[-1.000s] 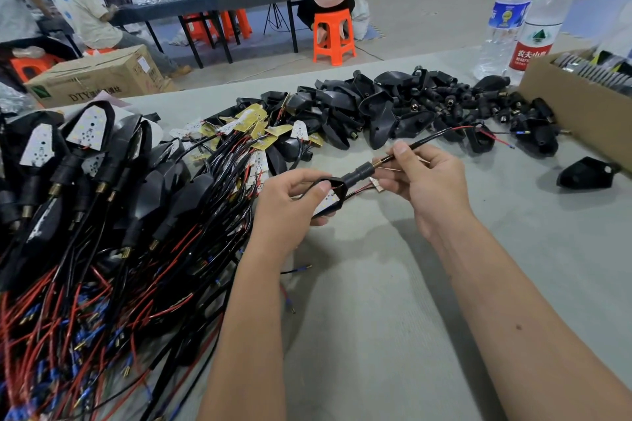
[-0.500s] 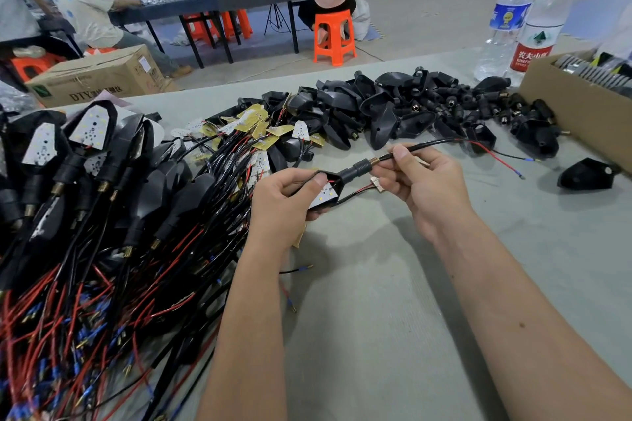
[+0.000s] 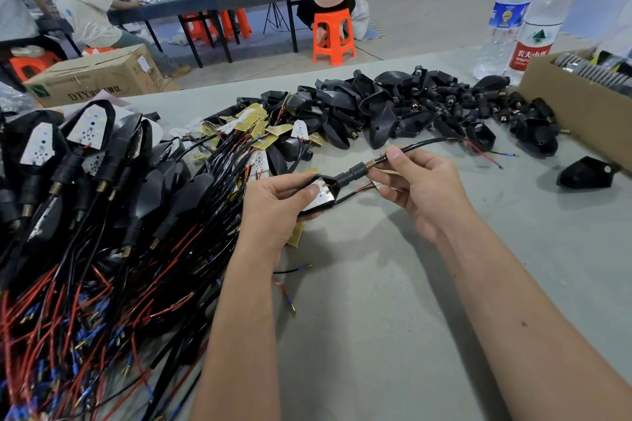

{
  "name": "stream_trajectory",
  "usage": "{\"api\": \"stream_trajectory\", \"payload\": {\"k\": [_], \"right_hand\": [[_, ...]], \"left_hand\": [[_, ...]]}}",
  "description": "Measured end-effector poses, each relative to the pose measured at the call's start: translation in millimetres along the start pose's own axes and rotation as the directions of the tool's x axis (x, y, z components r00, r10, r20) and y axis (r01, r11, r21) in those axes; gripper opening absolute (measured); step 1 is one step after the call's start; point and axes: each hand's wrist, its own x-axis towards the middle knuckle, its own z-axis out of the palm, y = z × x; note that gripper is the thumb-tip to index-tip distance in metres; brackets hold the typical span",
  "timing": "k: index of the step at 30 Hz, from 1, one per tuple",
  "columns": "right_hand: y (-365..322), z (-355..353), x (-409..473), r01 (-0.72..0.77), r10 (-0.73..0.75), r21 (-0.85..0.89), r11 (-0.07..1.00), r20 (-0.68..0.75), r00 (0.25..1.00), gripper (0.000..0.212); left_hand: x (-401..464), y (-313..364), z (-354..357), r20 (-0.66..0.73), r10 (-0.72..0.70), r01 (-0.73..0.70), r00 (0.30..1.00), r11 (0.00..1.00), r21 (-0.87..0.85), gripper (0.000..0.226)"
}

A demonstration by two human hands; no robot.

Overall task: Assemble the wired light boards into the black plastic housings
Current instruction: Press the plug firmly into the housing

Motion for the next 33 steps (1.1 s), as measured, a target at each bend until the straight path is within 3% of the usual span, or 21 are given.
{"api": "stream_trajectory", "payload": {"k": [13, 18, 20, 22, 23, 24, 27, 33], "right_hand": [[2, -4, 3, -0.013, 0.015, -0.047, 0.999, 0.044, 0.999, 0.019], [5, -2, 1, 0.021, -0.033, -0.287, 0.958, -0.036, 0.999, 0.036], [9, -4, 1, 0.161, -0.258, -0.57, 0.806, -0.093, 0.962, 0.044], [9, -6, 1, 0.338, -0.516, -0.778, 0.53, 0.022, 0.857, 0.035], [7, -5, -1, 0.416, -0.562, -0.805, 0.423, 0.127, 0.817, 0.023], [7, -2, -3, 0.474, -0.543, -0.812, 0.339, 0.243, 0.804, 0.015], [14, 2, -3, 0.571, -0.386, -0.798, 0.194, 0.473, 0.792, 0.03], [14, 8, -4, 0.617, -0.312, -0.778, 0.12, 0.561, 0.767, 0.019]], "left_hand": [[0, -1, 0, -0.022, 0.003, -0.002, 1.0, 1.0, 0.014, 0.021], [-1, 4, 1, -0.091, 0.01, -0.011, 0.996, 1.0, -0.004, 0.013], [-1, 6, -2, -0.092, -0.022, 0.019, 0.995, 0.999, -0.035, 0.015], [-2, 7, -5, -0.072, -0.043, 0.04, 0.997, 0.998, -0.042, 0.02], [-3, 7, -6, -0.062, -0.04, 0.038, 0.997, 0.999, -0.028, 0.022], [-3, 7, -6, -0.049, -0.03, 0.03, 0.998, 1.0, -0.007, 0.024], [-5, 7, -7, -0.005, 0.009, -0.008, 1.0, 0.999, 0.054, 0.029], [-1, 3, -9, -0.152, 0.056, -0.037, 0.987, 0.991, 0.125, 0.016]]}}
